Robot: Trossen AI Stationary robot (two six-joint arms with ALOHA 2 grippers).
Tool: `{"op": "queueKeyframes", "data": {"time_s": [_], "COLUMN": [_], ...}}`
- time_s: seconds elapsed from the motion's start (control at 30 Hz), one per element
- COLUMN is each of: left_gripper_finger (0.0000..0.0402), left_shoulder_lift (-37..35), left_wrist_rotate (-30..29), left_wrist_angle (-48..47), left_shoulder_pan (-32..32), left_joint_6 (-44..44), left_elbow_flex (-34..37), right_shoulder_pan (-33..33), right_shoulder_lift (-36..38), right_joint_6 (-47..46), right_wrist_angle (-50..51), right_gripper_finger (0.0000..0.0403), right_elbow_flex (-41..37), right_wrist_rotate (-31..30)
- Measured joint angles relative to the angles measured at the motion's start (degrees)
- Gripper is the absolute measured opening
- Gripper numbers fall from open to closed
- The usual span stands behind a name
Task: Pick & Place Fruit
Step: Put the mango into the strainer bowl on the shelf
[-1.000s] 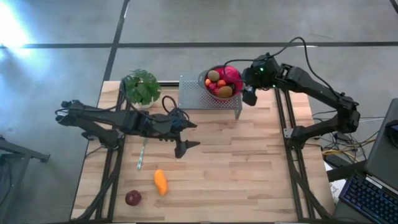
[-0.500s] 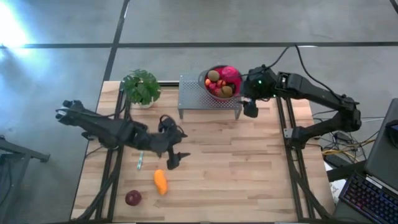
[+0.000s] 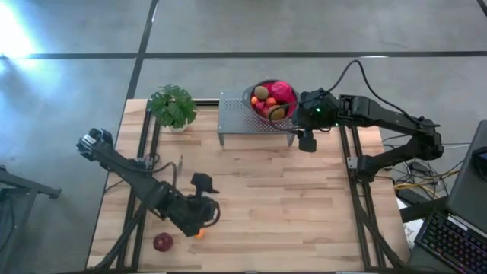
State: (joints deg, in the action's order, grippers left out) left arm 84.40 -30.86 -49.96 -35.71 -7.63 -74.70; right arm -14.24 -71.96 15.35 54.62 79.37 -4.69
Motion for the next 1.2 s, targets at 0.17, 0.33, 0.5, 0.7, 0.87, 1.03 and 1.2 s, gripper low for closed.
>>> {"op": "queueKeyframes", "data": {"time_s": [0.17, 0.33, 0.5, 0.7, 0.87, 1.03, 1.2], "left_gripper_finger": [0.0362, 0.0362, 0.0362, 0.0362, 0.0362, 0.0362, 0.0362], "left_shoulder_lift": [2.93, 5.19, 6.92, 10.01, 13.90, 17.80, 20.52], "left_wrist_rotate": [0.29, 6.30, 9.24, 16.17, 19.88, 21.93, 24.11], "left_wrist_angle": [-0.49, -6.06, -13.34, -17.62, -18.85, -19.07, -18.50], "left_shoulder_pan": [-0.02, 0.01, -0.02, -0.03, -0.02, -0.02, -0.30], "left_joint_6": [-4.40, -4.96, -1.24, 8.09, 13.75, 18.56, 20.14], "left_elbow_flex": [0.15, 0.17, 0.24, 0.94, 1.03, 1.03, 1.03], "right_shoulder_pan": [0.00, 0.00, -0.02, -0.02, -0.02, -0.02, -0.02], "right_shoulder_lift": [0.00, 0.00, 0.00, 0.00, -0.02, -0.02, -0.02], "right_joint_6": [0.00, -0.37, 0.04, 0.13, 1.21, 1.31, 1.55], "right_wrist_angle": [0.02, 0.02, -0.23, -0.38, -0.42, -0.49, -0.49], "right_gripper_finger": [0.0201, 0.0189, 0.0176, 0.0159, 0.0143, 0.0126, 0.0111], "right_elbow_flex": [0.00, 0.00, 0.00, -0.02, -0.02, -0.02, -0.02], "right_wrist_rotate": [0.00, 0.02, 0.04, 0.07, 0.18, 0.20, 0.17]}}
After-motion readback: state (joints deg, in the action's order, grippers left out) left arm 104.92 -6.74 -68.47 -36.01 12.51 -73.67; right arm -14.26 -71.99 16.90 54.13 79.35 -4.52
